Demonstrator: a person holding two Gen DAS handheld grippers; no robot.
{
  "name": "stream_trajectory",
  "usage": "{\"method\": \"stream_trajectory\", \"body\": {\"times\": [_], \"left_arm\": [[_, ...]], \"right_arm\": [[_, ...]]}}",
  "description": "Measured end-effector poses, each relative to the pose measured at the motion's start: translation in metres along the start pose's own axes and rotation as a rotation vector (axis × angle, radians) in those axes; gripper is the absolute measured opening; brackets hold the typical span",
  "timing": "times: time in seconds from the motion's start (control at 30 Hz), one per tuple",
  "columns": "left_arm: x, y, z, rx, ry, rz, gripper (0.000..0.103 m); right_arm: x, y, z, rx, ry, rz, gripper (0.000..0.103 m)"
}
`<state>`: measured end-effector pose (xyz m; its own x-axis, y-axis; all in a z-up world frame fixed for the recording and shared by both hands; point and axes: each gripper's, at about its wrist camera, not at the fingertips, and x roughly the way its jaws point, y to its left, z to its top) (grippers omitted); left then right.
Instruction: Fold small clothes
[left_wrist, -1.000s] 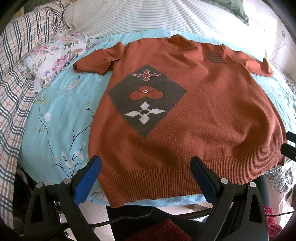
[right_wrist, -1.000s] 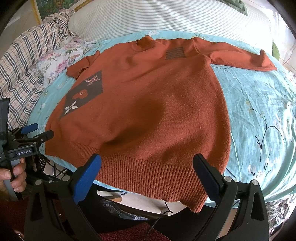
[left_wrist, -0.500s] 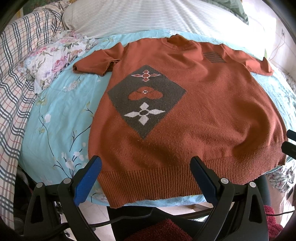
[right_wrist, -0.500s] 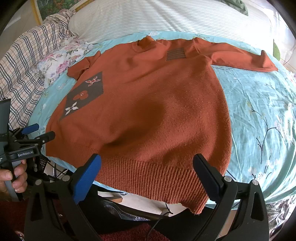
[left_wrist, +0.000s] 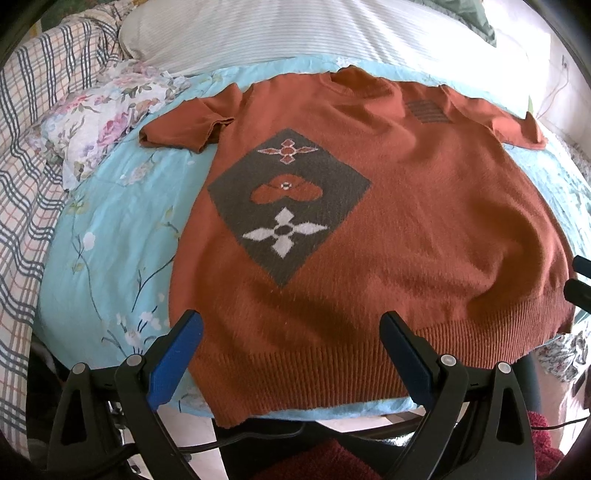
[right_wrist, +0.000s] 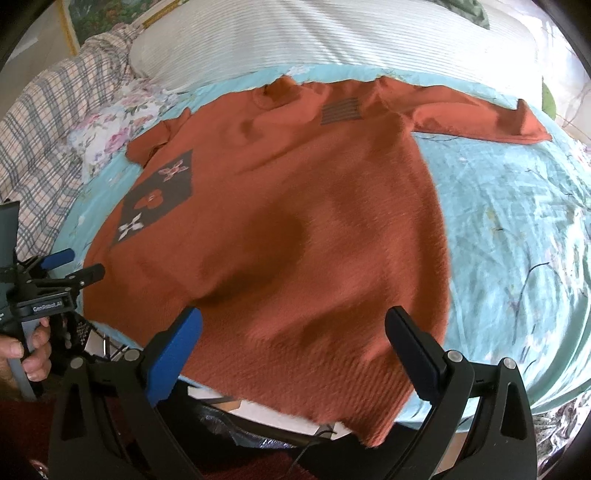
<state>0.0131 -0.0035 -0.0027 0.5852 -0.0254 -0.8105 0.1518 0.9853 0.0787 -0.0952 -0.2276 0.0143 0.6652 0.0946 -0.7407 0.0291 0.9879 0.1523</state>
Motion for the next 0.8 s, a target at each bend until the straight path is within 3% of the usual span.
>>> {"method": "stream_trajectory", "body": {"times": [0.07, 0.17, 0.4, 0.5, 0.7, 0.8], "left_arm": [[0.002, 0.000, 0.006, 0.011, -0.020, 0.022, 0.097], [0.006, -0.002, 0.014, 0.018, -0.058, 0.027, 0.097], [0.018, 0.001, 0.038, -0.009, -0.124, 0.032, 0.097], [0.032, -0.002, 0.050, 0.002, -0.066, 0.008, 0.097], [0.044, -0.008, 0.068, 0.020, -0.053, 0.008, 0.097], [0.049, -0.013, 0.075, 0.039, -0.038, 0.018, 0.097]], "right_arm": [[0.004, -0.012, 0.005, 0.026, 0.035, -0.016, 0.099], [0.012, -0.035, 0.016, 0.088, 0.016, -0.018, 0.099], [0.007, -0.118, 0.057, 0.228, -0.129, -0.051, 0.099], [0.005, -0.155, 0.080, 0.265, -0.163, -0.117, 0.092], [-0.004, -0.243, 0.126, 0.407, -0.272, -0.186, 0.074], [0.004, -0.294, 0.154, 0.469, -0.283, -0.230, 0.067]]}}
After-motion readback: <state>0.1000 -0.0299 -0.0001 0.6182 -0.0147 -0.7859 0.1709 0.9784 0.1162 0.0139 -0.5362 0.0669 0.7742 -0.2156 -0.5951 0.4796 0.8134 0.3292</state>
